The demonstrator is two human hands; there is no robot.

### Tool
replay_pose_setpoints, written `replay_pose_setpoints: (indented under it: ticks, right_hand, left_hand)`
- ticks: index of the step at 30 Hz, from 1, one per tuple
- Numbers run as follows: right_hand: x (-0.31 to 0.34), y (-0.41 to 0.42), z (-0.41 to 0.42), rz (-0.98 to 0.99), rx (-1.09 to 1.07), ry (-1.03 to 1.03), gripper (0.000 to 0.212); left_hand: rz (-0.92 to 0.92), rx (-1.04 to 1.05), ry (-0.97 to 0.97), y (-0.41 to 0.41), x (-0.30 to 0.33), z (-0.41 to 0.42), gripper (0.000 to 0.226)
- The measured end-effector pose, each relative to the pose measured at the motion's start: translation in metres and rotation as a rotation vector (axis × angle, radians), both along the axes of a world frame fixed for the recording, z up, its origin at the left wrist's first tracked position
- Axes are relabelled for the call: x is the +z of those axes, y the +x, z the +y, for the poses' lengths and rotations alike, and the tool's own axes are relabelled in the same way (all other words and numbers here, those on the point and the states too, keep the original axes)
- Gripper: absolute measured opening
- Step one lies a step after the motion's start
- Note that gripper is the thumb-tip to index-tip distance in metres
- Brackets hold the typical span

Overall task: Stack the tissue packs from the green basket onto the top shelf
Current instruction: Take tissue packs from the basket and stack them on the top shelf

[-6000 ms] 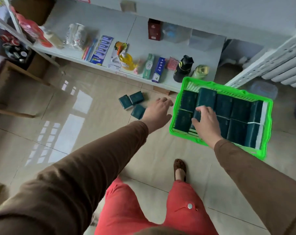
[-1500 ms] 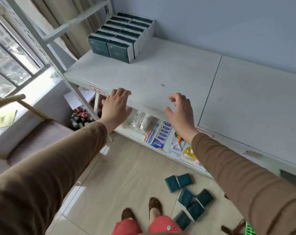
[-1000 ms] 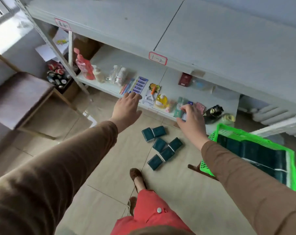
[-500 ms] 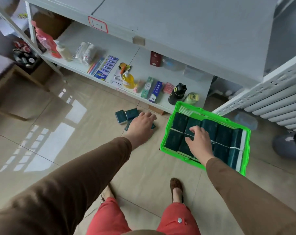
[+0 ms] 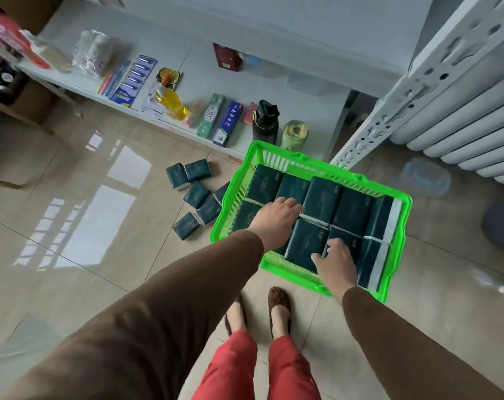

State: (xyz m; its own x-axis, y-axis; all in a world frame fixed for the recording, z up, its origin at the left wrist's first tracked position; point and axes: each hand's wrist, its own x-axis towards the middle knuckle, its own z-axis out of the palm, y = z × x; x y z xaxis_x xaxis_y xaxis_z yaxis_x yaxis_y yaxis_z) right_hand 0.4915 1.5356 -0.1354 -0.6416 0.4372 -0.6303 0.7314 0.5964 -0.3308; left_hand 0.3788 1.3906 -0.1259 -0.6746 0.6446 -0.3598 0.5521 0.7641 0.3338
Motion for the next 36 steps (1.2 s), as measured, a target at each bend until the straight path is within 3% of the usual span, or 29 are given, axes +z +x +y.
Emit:
replay_pose_setpoints:
  ticks: [6,10,16,18,21,24,28,34,36]
  right_hand:
    - [-0.04,-0.014,-0.038,0.006,-0.159,0.107,0.084]
    - [-0.061,-0.009,-0.049,0.023,-0.101,0.219,0.094]
    - [-0.074,-0.009,-0.056,0.022,-0.111,0.238,0.107]
    - [-0.075,-0.015,-0.05,-0.025,-0.15,0.224,0.106]
    - [-0.073,-0.024,-0.04,-0.14,-0.269,0.125,0.086]
    - [-0.062,-0.027,-0.04,-0.151,-0.358,0.019,0.074]
    - [-0.017,-0.028,-0.056,0.128,-0.442,-0.23,0.053]
    - [0.077,-0.075,-0.102,0.167,-0.124,-0.401,0.074]
    - [0.107,-0.104,-0.133,0.186,-0.088,-0.508,0.066]
  left_hand:
    - [0.074,-0.052,0.009,-0.055,-0.04,0.064,0.06]
    - [0.112,-0.204,-0.112,-0.074,-0.057,0.087,0.077]
    - [0.164,-0.367,-0.278,-0.077,-0.075,0.085,0.121]
    - [0.22,-0.418,-0.244,-0.077,-0.076,0.083,0.12]
    - [0.244,-0.471,-0.192,-0.085,-0.069,0.076,0.099]
    - [0.147,-0.331,-0.113,-0.089,-0.051,0.063,0.076]
    - [0.077,-0.018,0.01,-0.092,-0.009,0.005,0.065]
    - [0.082,0.465,0.128,-0.116,0.09,-0.147,0.071]
    - [0.073,0.551,0.141,-0.127,0.12,-0.209,0.059]
